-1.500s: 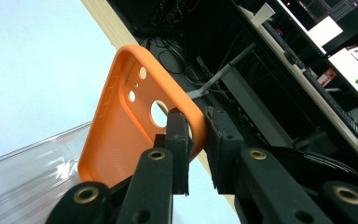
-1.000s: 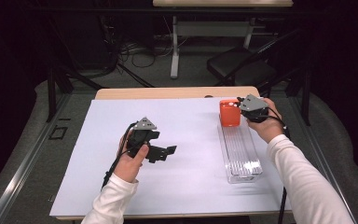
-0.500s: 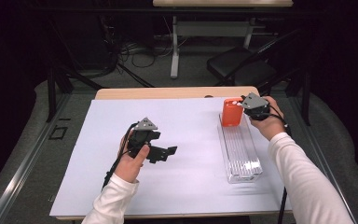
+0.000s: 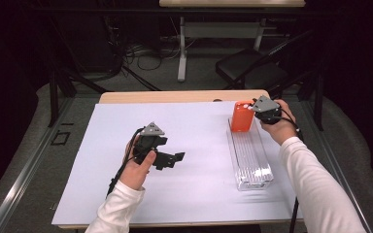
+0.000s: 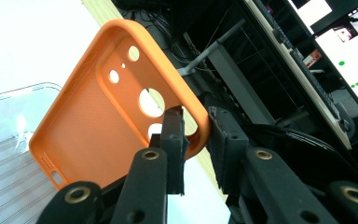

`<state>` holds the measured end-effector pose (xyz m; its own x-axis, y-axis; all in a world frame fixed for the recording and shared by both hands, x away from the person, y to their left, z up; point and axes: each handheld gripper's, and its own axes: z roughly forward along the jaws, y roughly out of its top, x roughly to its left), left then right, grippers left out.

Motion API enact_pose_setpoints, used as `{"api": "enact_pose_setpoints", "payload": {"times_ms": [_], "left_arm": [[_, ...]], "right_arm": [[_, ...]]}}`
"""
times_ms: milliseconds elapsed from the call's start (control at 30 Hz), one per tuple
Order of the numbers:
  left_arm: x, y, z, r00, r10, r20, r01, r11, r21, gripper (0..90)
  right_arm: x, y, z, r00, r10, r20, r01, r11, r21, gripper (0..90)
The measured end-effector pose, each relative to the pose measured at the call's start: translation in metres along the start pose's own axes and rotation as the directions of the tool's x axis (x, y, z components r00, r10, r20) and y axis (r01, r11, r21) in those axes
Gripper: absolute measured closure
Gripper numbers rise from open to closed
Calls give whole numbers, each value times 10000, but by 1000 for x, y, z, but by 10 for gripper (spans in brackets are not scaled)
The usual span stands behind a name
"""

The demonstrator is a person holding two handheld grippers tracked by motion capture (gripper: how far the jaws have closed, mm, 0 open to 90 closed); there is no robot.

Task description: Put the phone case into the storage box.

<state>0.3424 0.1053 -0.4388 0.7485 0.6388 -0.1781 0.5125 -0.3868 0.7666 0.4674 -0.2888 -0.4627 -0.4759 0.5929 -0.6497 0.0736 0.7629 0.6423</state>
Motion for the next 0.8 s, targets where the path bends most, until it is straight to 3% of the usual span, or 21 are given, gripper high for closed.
{"api": "enact_pose_setpoints", "payload": {"times_ms": [433,800], "left_arm": [[0,0,0,10000,-22,18,22,10000,18,152],[1,-1,0,10000,-27,-3,27,10000,19,152]], "right_arm": [[1,1,1,10000,15,53,-15,9999,107,716],[1,1,0,9998,78,197,-83,9997,241,610]]}}
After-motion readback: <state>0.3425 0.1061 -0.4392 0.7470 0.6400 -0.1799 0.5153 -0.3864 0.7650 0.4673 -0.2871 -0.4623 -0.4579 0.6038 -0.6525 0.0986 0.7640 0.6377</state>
